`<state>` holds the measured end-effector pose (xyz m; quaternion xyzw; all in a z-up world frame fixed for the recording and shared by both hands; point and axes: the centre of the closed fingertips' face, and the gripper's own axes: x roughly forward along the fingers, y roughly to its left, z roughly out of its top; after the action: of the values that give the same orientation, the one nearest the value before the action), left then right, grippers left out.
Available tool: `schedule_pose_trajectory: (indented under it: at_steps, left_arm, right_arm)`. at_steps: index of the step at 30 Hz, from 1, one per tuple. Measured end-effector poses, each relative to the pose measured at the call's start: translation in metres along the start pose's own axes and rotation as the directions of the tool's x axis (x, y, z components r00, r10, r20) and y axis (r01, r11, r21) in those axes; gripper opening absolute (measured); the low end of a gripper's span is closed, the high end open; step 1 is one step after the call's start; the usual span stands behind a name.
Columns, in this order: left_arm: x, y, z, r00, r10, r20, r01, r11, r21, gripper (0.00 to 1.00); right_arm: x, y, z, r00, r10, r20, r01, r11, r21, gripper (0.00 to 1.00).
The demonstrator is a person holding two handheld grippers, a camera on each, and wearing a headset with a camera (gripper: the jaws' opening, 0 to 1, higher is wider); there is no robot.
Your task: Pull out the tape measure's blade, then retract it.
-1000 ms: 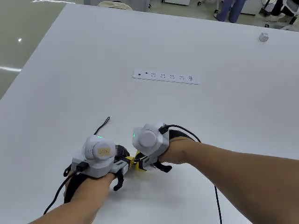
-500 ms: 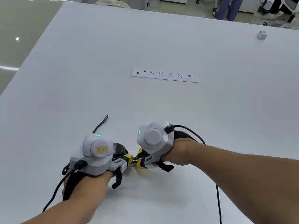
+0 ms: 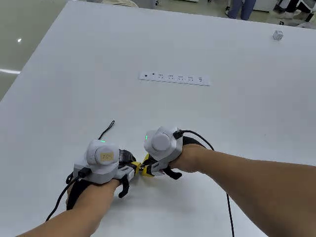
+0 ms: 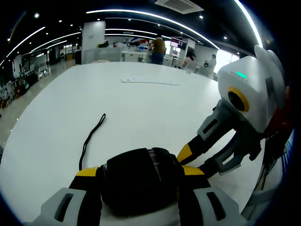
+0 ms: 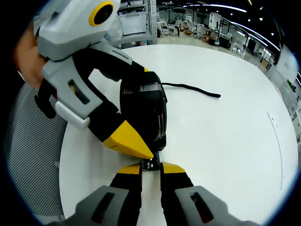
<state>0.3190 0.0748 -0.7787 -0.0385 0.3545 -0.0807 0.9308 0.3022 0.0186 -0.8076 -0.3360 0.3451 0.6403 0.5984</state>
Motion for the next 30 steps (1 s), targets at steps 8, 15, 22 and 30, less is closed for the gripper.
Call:
schedule_pose_trajectory:
  at_steps: [8, 15, 22, 30]
  left_arm:
    - [0.0003, 0.0006, 0.0005, 1.0000, -0.003, 0.001, 0.003, 1.000, -0.009, 0.63]
    - [0.0000, 0.0007, 0.0007, 1.0000, -0.008, 0.000, 0.008, 1.000, -0.011, 0.63]
    - [0.0000, 0.0003, 0.0006, 0.9999, -0.013, -0.003, 0.013, 1.000, -0.014, 0.63]
    - [-0.0004, -0.0004, 0.0008, 0.9999, -0.011, 0.001, 0.011, 1.000, -0.017, 0.63]
  right_arm:
    - [0.0014, 0.0002, 0.0030, 0.9998, 0.001, 0.022, -0.001, 1.000, 0.004, 0.14]
    - [0.0020, 0.0012, 0.0046, 0.9998, 0.005, 0.018, -0.005, 1.000, -0.010, 0.13]
    - [0.0046, -0.0001, 0.0062, 0.9998, 0.007, 0.017, -0.006, 1.000, -0.017, 0.13]
    - [0.0050, 0.0000, 0.0082, 0.9999, 0.000, 0.017, 0.000, 1.000, -0.014, 0.14]
